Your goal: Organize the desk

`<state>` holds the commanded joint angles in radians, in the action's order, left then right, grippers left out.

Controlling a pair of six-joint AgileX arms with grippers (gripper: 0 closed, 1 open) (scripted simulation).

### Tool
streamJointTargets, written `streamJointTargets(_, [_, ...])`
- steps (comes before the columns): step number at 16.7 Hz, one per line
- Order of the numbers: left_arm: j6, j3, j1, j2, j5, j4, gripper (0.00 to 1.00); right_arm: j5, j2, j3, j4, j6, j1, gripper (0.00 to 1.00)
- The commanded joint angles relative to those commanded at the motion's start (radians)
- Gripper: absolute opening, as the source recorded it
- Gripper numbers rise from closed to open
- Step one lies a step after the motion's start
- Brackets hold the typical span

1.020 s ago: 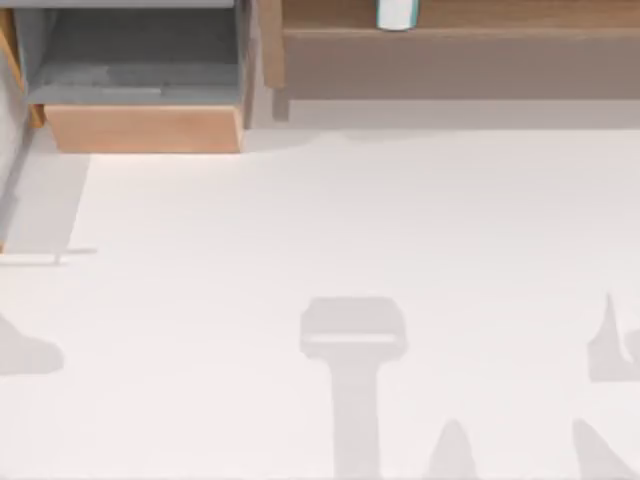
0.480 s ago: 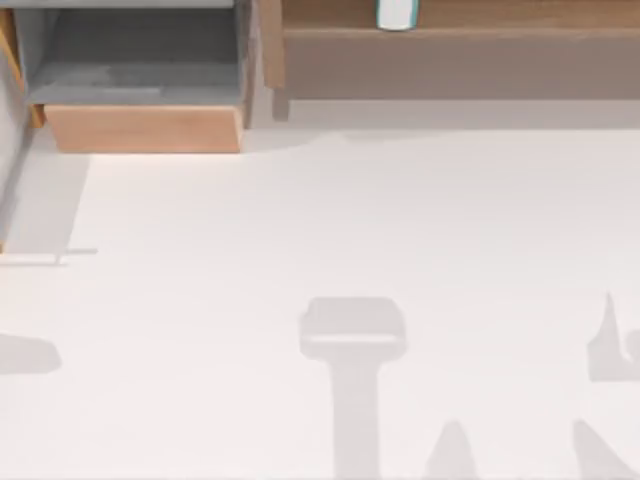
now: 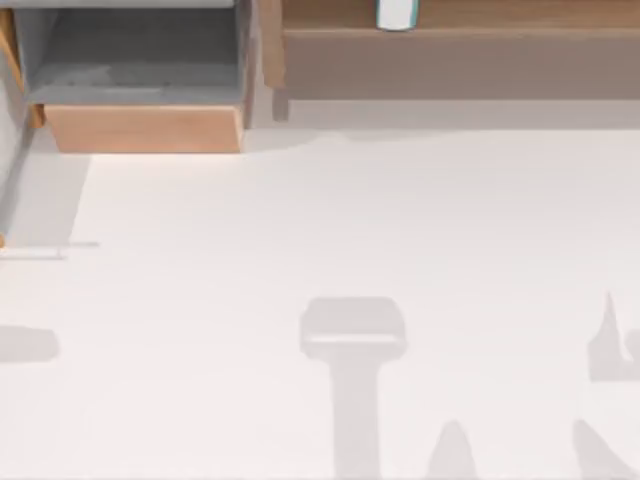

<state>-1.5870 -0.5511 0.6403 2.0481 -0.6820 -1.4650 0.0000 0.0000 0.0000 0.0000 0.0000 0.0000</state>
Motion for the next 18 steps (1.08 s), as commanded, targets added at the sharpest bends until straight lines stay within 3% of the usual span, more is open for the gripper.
streamJointTargets(6, [0.005,-0.165,-0.090,0.069,0.092,0.094,0.00,0.000,0.000,0.000,0.000,0.000,0.000,1.00])
streamJointTargets(13, [0.007,-0.192,-0.101,0.083,0.103,0.114,0.00,0.000,0.000,0.000,0.000,0.000,0.000,1.00])
streamJointTargets(18, [0.008,-0.331,-0.152,0.145,0.153,0.190,0.00,0.000,0.000,0.000,0.000,0.000,0.000,1.00])
